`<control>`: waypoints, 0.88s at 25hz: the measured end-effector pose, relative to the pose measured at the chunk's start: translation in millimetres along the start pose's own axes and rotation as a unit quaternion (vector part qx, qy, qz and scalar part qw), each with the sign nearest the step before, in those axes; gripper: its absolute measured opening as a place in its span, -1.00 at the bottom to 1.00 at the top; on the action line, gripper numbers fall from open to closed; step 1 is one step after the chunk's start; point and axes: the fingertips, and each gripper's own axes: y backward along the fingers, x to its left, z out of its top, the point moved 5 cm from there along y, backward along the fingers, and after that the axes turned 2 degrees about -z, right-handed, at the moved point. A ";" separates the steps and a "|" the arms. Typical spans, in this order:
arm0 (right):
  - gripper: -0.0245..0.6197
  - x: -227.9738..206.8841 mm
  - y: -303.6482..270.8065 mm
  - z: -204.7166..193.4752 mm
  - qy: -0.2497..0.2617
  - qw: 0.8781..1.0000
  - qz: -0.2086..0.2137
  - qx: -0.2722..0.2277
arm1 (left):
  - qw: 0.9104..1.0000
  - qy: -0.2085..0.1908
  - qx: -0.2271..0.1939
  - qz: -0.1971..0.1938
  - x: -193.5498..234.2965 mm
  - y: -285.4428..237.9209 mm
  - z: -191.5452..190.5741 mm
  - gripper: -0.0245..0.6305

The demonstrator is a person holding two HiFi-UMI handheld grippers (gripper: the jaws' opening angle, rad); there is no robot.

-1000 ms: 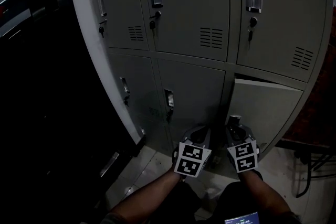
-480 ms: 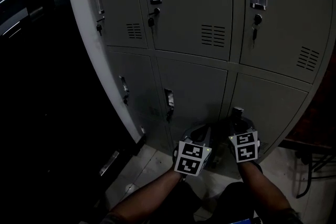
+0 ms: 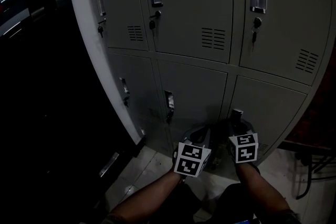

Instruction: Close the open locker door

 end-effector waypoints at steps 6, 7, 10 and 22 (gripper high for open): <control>-0.66 -1.0 1.5 -0.9 -0.068 0.998 0.013 -0.011 | 1.000 0.008 0.002 -0.002 1.0 0.0 -3.1 -0.92; -0.67 -2.7 2.1 -2.1 -0.084 0.996 0.014 -0.016 | 1.000 0.010 0.003 -0.002 1.1 0.2 -3.5 -0.92; -0.66 -5.7 5.4 -4.1 -0.118 0.992 0.023 -0.025 | 1.000 0.016 0.002 -0.003 1.0 0.4 -3.6 -0.92; -0.59 -22.7 85.0 -3.4 -0.055 0.995 0.066 -0.045 | 0.999 0.016 -0.015 -0.036 -42.7 8.5 9.5 -0.92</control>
